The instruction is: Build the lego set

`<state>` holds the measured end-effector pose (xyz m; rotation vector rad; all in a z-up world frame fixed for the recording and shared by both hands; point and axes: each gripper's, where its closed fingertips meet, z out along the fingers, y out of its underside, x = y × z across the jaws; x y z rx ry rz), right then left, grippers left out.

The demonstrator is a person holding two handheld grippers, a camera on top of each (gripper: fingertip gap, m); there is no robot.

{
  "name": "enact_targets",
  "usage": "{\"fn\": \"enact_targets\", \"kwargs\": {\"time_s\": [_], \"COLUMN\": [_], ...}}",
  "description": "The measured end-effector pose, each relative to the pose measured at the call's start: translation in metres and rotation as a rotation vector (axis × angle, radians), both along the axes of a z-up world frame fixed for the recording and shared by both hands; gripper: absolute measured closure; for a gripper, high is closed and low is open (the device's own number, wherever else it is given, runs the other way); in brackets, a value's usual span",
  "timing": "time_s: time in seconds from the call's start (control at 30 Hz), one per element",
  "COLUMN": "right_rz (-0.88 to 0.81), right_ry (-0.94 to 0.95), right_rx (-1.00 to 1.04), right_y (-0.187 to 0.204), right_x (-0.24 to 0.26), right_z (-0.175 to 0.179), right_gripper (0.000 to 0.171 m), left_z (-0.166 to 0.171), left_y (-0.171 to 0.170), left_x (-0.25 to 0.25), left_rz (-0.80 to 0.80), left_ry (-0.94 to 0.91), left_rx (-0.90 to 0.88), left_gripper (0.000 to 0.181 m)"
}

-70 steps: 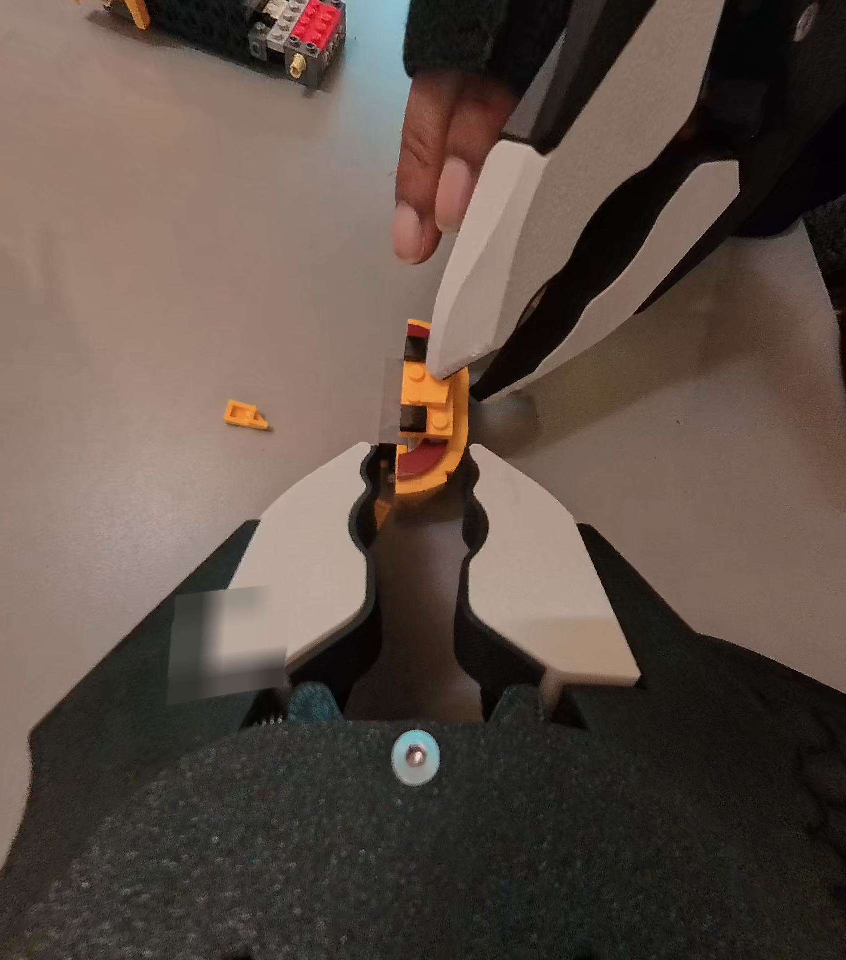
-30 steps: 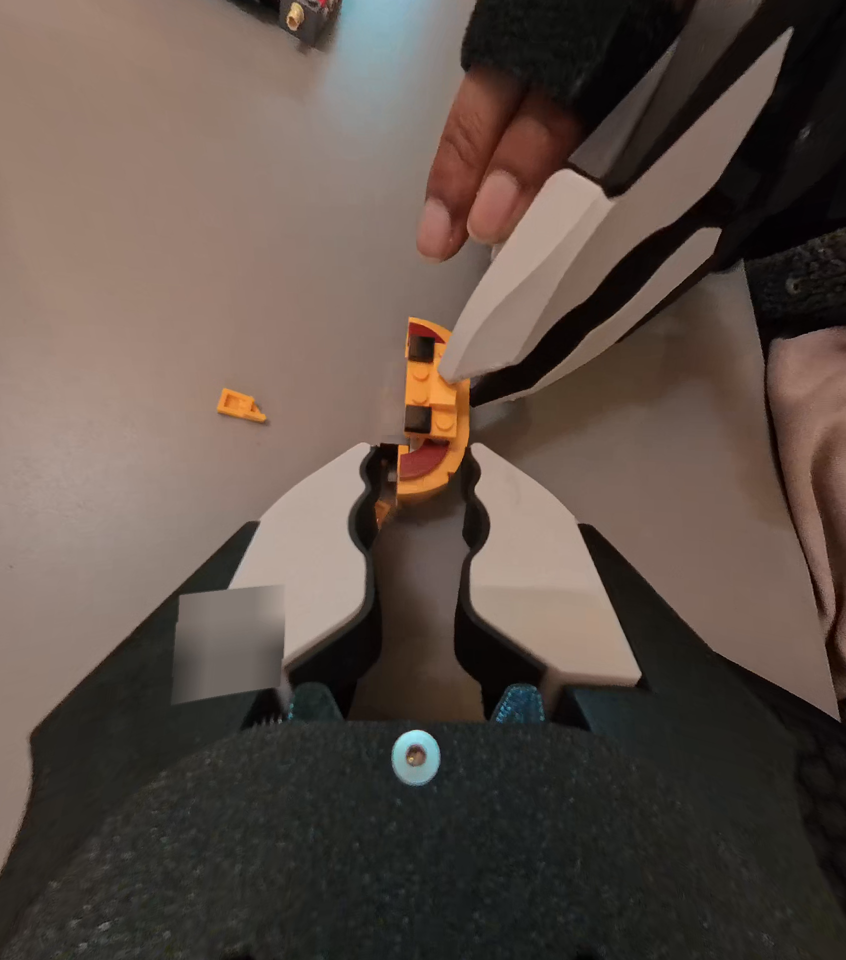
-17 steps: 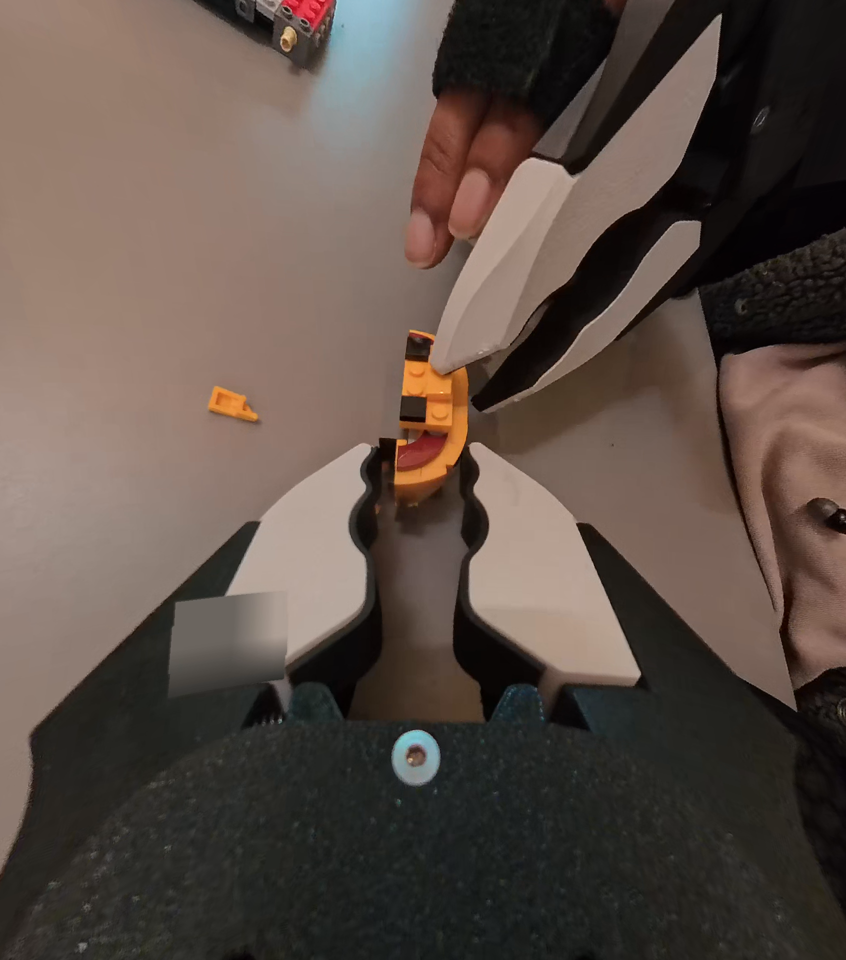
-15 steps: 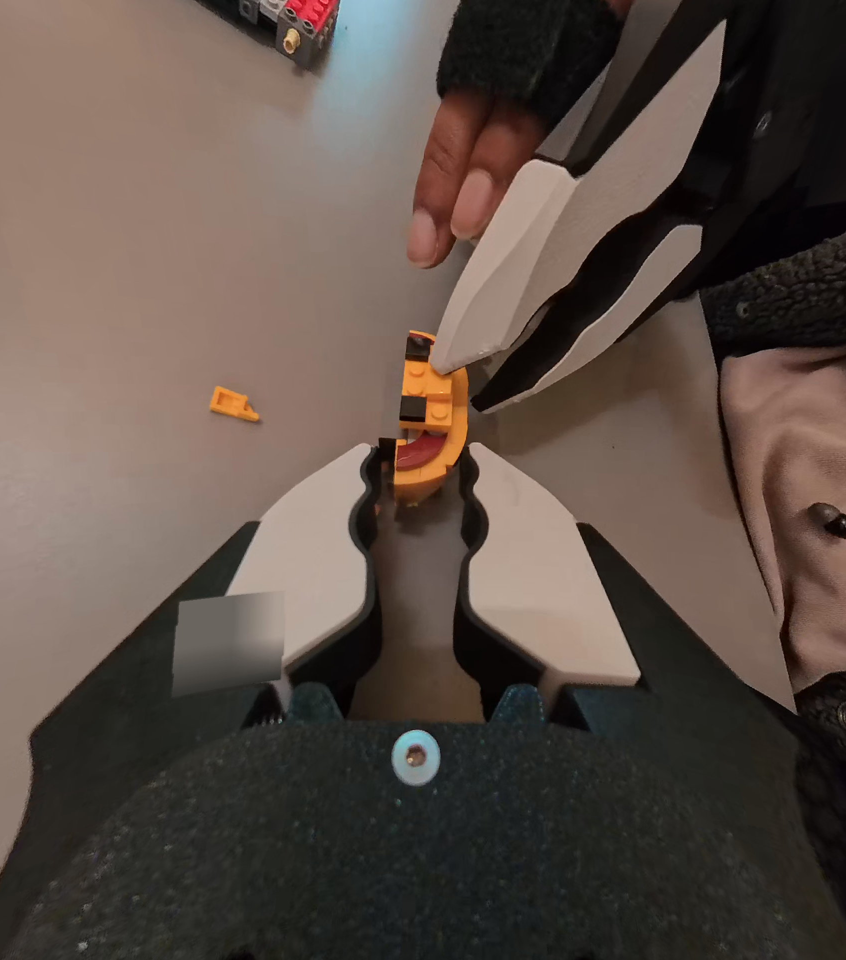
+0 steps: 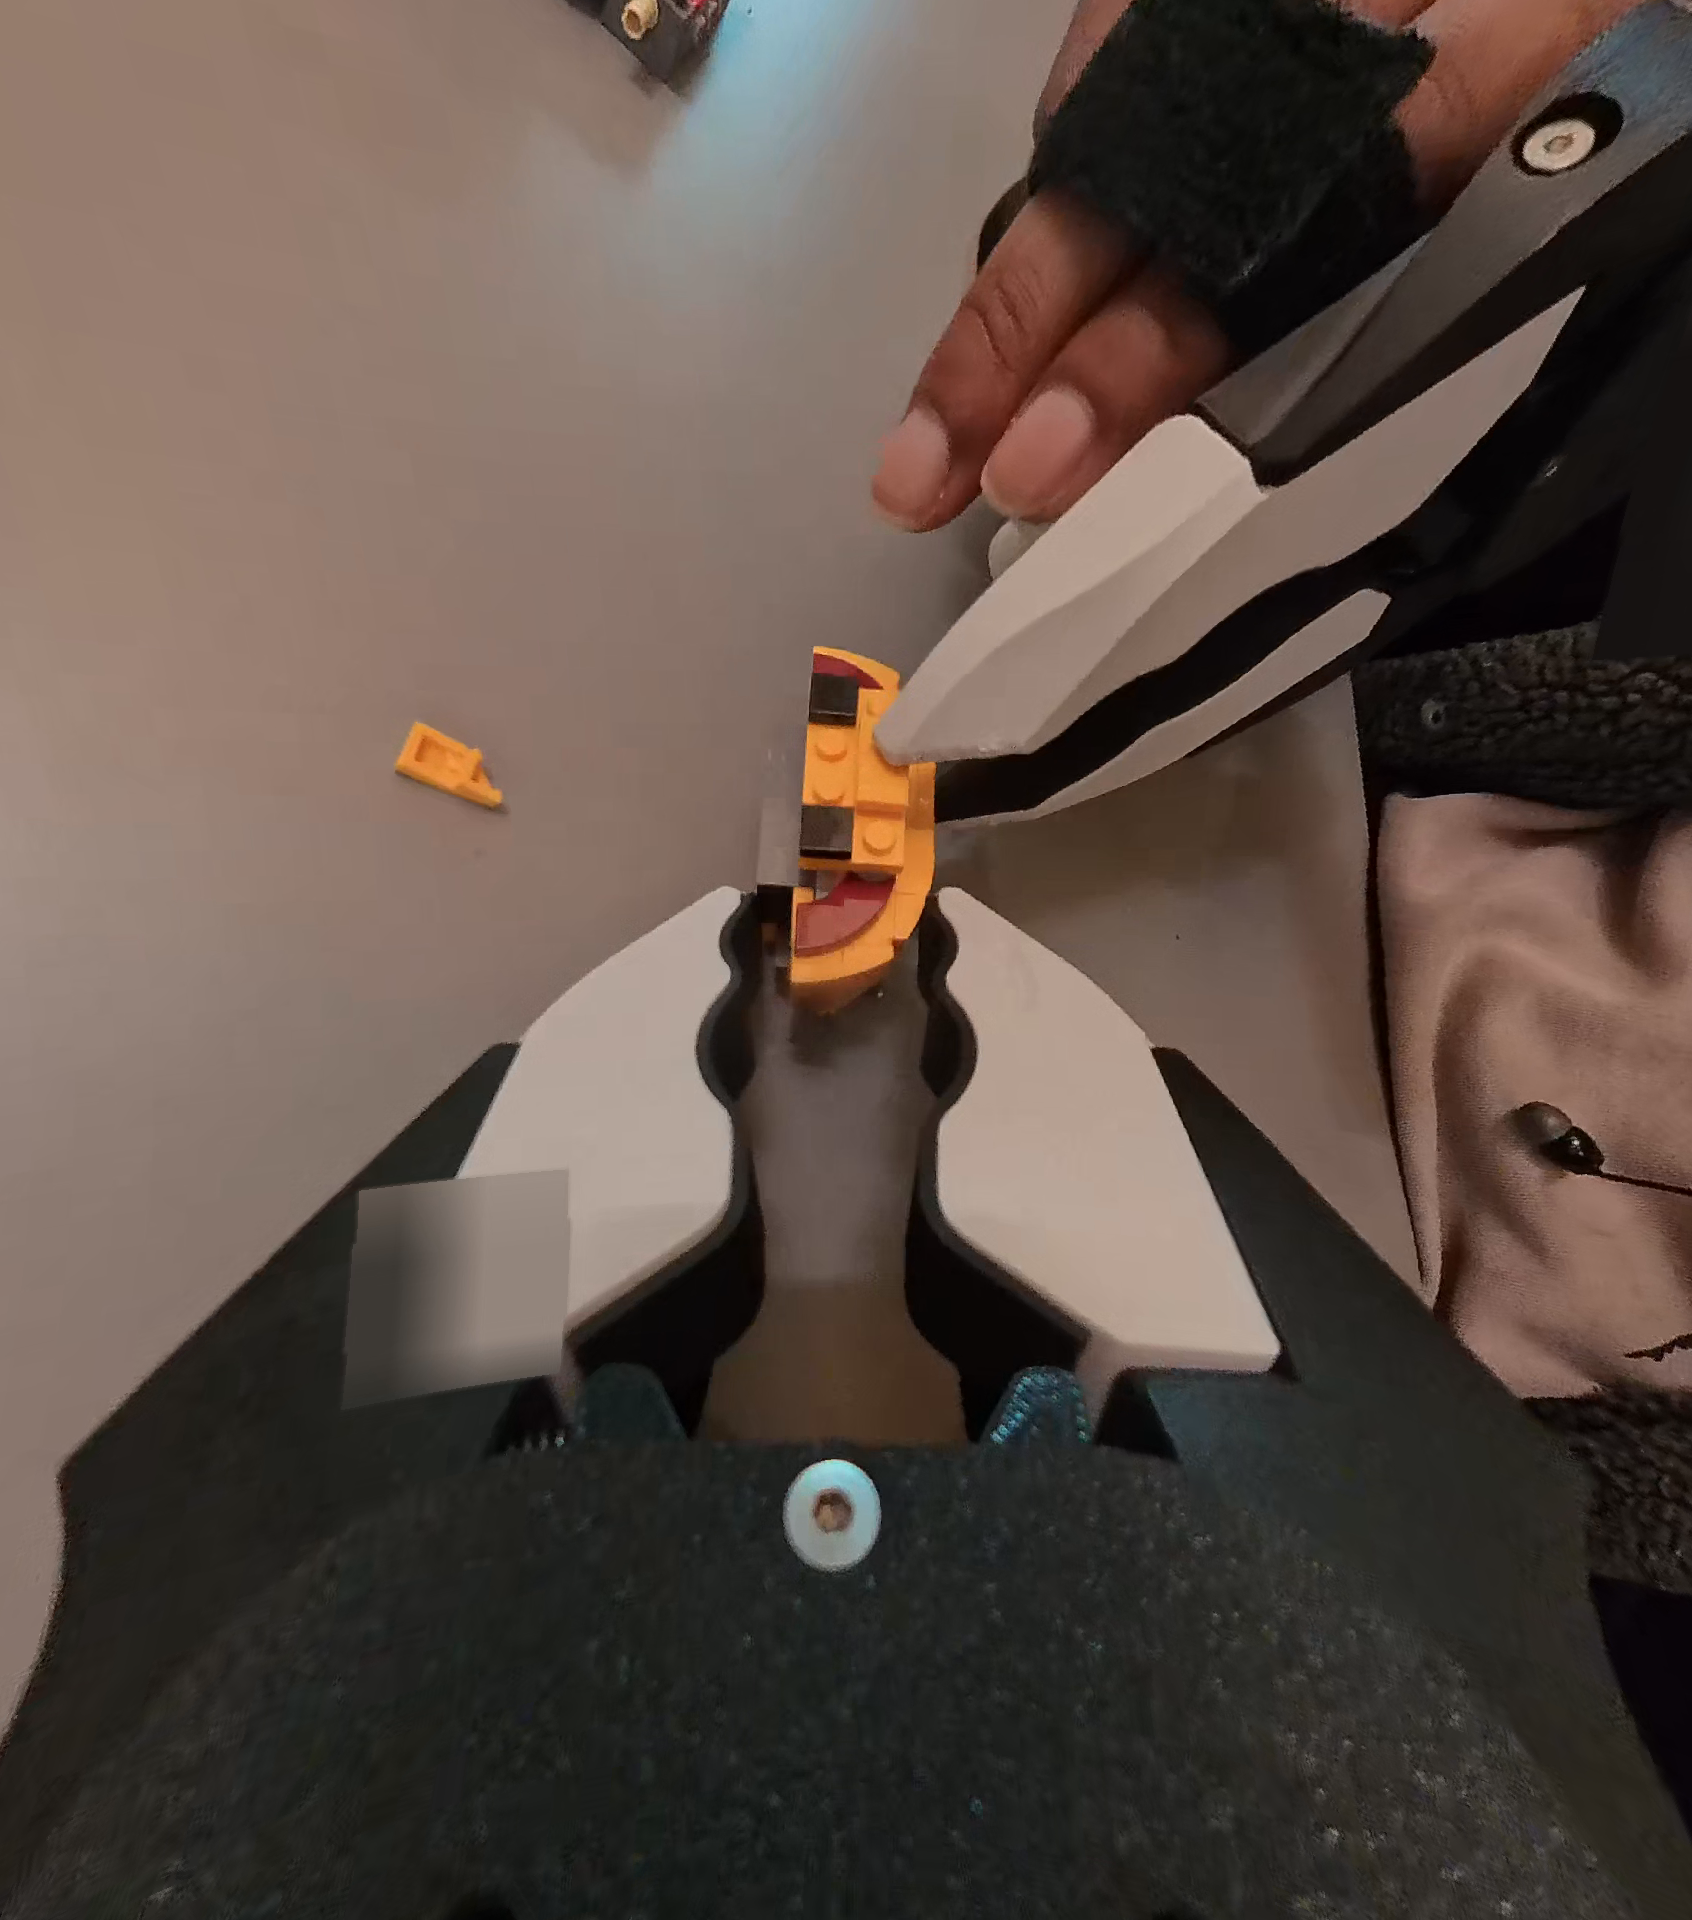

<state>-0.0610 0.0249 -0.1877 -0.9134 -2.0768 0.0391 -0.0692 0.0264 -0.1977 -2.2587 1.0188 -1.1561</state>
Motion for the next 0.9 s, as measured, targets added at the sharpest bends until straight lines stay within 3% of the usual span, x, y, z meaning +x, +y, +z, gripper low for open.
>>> {"fn": "enact_targets", "kwargs": {"time_s": [0.03, 0.53, 0.9], "right_rz": [-0.002, -0.013, -0.045], "right_ry": [-0.002, -0.033, -0.047], "right_rx": [0.001, 0.007, -0.065], "right_y": [-0.0001, -0.0025, -0.0011], "right_x": [0.0, 0.0003, -0.0024], "right_z": [-0.0001, -0.0009, -0.0022], "right_gripper": [0.148, 0.149, 0.136], "left_z": [0.0, -0.0024, -0.0014], "left_y": [0.0, -0.0026, -0.0013], "left_x": [0.0, 0.0015, 0.0006], "left_rz": [0.0, -0.022, -0.013], "left_ry": [0.001, 0.058, 0.056], "left_rx": [0.0, 0.044, 0.044], "left_gripper": [0.153, 0.153, 0.153]}}
